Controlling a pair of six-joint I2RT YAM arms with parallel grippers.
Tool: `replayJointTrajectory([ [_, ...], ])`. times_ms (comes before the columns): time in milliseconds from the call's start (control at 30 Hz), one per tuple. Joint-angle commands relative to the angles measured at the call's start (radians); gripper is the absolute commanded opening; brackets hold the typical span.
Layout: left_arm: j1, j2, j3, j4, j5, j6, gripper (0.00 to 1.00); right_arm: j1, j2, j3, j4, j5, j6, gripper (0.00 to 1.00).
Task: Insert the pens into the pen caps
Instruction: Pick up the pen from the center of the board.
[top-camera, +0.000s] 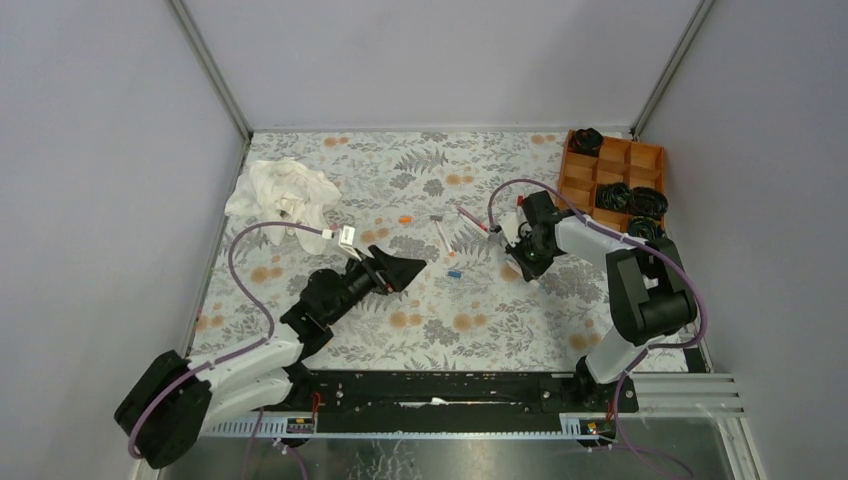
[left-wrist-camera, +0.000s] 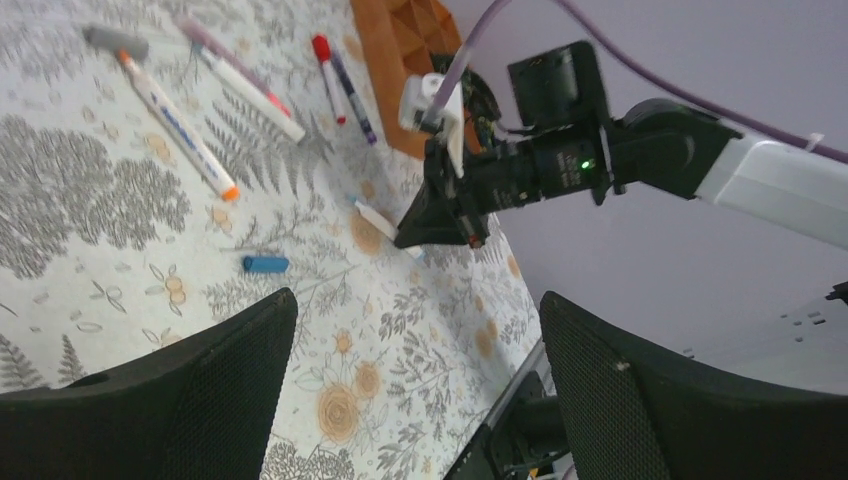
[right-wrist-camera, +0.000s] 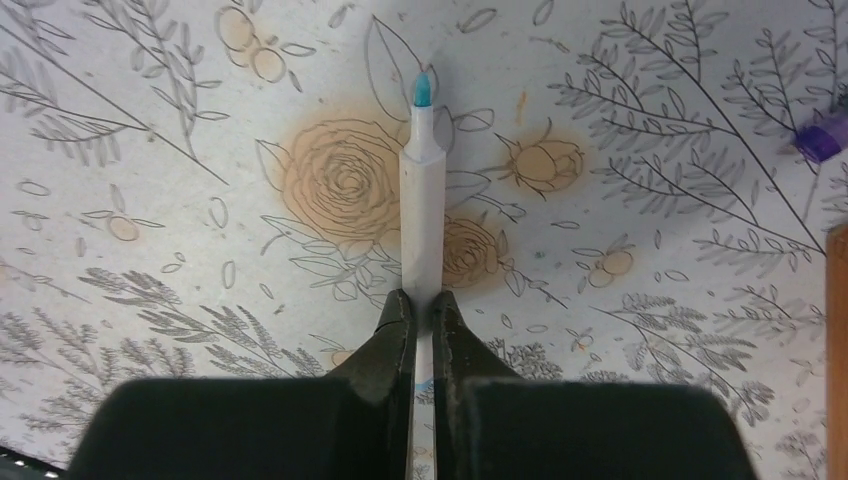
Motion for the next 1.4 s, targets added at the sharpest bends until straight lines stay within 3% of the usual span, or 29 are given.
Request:
replayJointTrajectory([
  [0, -0.001, 0.181, -0.044, 0.299, 0.081, -0.191, 0.93, -0.033, -0.008, -0.027, -0.016, -0.162, 0.029, 0.00],
  [167, -0.033, 0.434, -0.008, 0.512, 0.092, -0.314, 0.91, -0.069, -0.080, -0.019, -0.019, -0.321, 0.039, 0.00],
  [367, -0.094, 0.616, 0.130, 0.483, 0.025, -0.316, 0.92, -0.089, -0.105, 0.013, -0.022, -0.446, 0.064, 0.00],
  [700, -0.123, 0.981, 0.302, 0.661, 0.036, -0.400, 0.83, -0.117, -0.113, 0.094, -0.086, -0.690, 0.100, 0.00],
  [1067, -0.130, 1.053, 0.381, 0.698, 0.036, -0.391, 0.83, -0.116, -0.079, 0.110, -0.114, -0.808, 0.108, 0.00],
  [1200, -0.131, 1.085, 0.404, 0.699, 0.036, -0.411, 0.75, -0.116, -0.088, 0.113, -0.122, -0.848, 0.103, 0.00],
  [1367, -0.131, 1.137, 0.448, 0.747, 0.052, -0.446, 0.55, -0.116, -0.083, 0.106, -0.141, -0.878, 0.089, 0.00],
])
